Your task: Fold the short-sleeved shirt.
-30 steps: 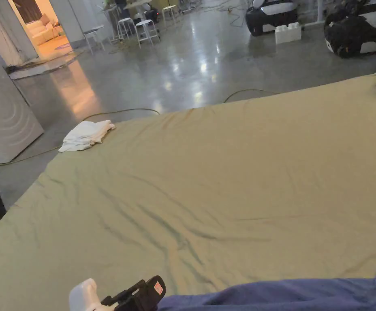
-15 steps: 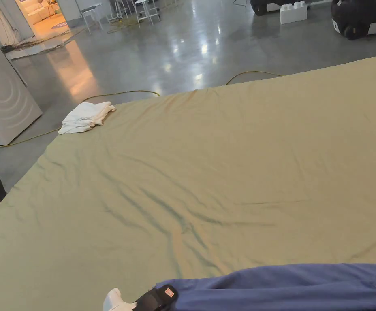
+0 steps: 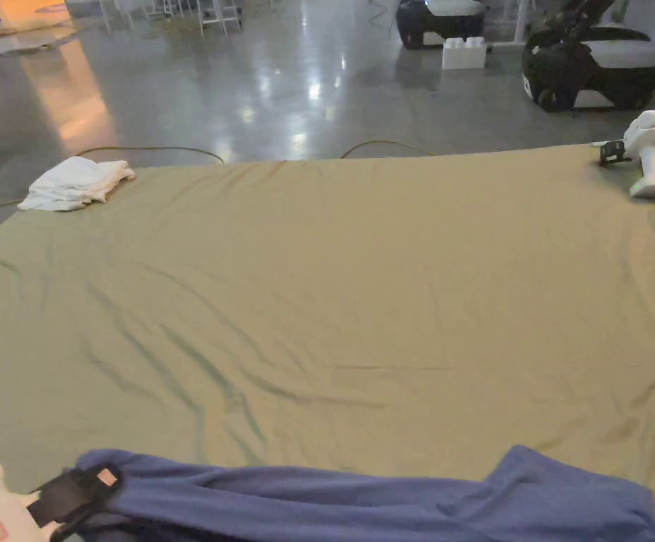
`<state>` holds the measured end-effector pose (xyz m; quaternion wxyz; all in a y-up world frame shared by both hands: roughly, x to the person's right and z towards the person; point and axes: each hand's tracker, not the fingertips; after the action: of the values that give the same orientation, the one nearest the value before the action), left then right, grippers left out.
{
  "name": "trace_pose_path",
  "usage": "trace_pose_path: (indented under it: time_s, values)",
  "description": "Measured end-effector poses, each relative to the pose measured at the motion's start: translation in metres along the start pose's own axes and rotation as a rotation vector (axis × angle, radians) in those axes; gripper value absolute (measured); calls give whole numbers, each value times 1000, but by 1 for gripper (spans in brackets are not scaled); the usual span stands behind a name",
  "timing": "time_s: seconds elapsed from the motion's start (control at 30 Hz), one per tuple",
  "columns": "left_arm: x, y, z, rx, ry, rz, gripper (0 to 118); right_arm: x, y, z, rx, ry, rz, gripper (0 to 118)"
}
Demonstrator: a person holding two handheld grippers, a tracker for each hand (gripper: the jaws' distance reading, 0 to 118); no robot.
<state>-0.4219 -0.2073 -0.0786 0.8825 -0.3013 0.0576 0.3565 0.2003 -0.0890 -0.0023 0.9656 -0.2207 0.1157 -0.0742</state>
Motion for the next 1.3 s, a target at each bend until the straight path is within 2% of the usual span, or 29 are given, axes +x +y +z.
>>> trace_pose_path:
  time_s: [0.07,0.13,0.27,0.37,0.43,0.53,0.63,0.67,0.7,0.73,0.77,0.83,0.9,0.93,1.0,1.03,1.13,1.17,1.23,1.3]
  values:
    - [16,16,14,23,72,-134,14,4,-2,-1,-5,-8,-8,0]
    - [39,17,24,46,67,-210,14,9,-4,-1,-8,-5,-30,0]
    - [118,-27,16,13,-37,-351,14,15,-6,-6,-2,9,-86,0]
    - [169,-87,-18,-126,-138,-407,14,11,-5,-5,2,19,-93,0]
    - [192,-128,-44,-234,-181,-419,14,7,-6,-1,0,19,-80,0]
    - [201,-174,-85,-333,-157,-479,14,5,-9,6,-16,-5,-31,0]
    - [212,-191,-105,-429,-154,-464,15,5,-13,17,-48,-33,23,0]
    - [213,-189,-104,-420,-198,-464,27,6,-15,19,-54,-40,29,0]
    - [214,-187,-103,-419,-240,-463,50,7,-16,20,-59,-41,31,0]
    - [214,-178,-98,-405,-274,-447,78,9,-18,20,-64,-38,27,0]
    - [212,-169,-91,-374,-273,-426,99,11,-19,21,-69,-36,19,0]
    - [203,-151,-77,-298,-264,-371,100,14,-22,19,-73,-33,-5,0]
    - [185,-137,-69,-275,-265,-266,96,14,-23,17,-75,-22,-32,0]
    - [177,-136,-71,-294,-280,-233,87,14,-23,15,-76,-17,-41,0]
    - [172,-145,-82,-350,-267,-249,15,15,-24,12,-85,-4,-59,0]
    - [174,-156,-90,-364,-251,-260,3,13,-24,13,-87,-2,-61,0]
    - [177,-187,-120,-515,-327,-194,3,8,-21,17,-91,-3,-40,0]
    - [182,-200,-132,-548,-283,-207,2,6,-22,19,-91,-5,-32,0]
    - [185,-212,-147,-533,-174,-273,2,5,-21,21,-93,-7,-23,0]
    - [185,-203,-141,-506,-228,-212,2,4,-23,21,-97,-9,-15,0]
